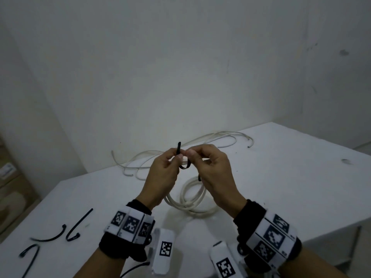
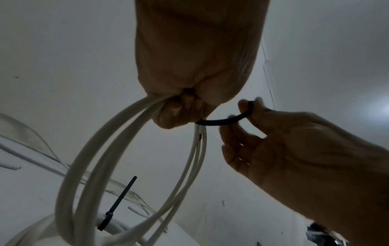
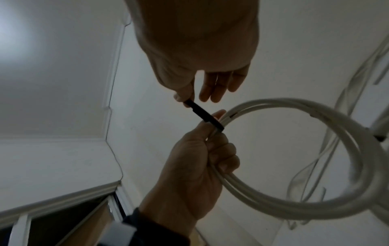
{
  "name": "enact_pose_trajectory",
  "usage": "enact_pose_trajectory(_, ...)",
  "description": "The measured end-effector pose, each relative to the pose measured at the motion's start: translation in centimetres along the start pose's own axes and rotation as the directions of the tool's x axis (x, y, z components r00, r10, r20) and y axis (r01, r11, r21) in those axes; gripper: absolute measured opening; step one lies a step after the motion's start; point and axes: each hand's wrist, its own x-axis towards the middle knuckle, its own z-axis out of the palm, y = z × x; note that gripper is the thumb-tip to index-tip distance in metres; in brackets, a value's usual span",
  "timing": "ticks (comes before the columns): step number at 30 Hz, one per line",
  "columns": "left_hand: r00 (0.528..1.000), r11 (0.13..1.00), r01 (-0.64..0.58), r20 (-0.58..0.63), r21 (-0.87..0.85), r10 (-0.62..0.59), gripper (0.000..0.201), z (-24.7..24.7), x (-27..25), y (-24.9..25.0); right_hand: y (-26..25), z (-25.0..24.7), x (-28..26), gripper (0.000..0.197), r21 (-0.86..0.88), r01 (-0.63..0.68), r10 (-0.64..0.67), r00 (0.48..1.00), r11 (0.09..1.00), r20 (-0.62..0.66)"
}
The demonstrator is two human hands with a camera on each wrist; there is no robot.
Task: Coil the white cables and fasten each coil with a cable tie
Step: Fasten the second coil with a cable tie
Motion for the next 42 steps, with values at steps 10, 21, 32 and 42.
enact_pose_trajectory(10,0.99,0.989,-0.073,-0.109,0.131,0.088,0.028,1.8,-0.6,-1.8,0.4,-0.4,0.7,0.006,0.328,-0.082,0.086,0.996,0.941,0.003)
enact_pose_trajectory(21,0.991,0.984,-0.077,-0.1,0.158,0.094,0.025,2.0,-0.9,-1.3,0.5,-0.8,0.9,0.009,0.347,-0.121,0.121,0.992,0.93,0.023)
enact_pose_trajectory(32,0.98,0.937,-0.175,-0.041,0.301,0.196,0.029,1.7,-1.4,0.3,1.0,-1.2,0.7,0.013,0.002,0.003,-0.003,1.0,1.0,-0.003)
enact_pose_trajectory(42,0.992,0.943,-0.123,0.053,0.308,0.112,0.028,1.4,-1.8,1.5,1.1,-2.0,1.3,0.013,-0.203,0.04,-0.013,0.991,0.978,0.132)
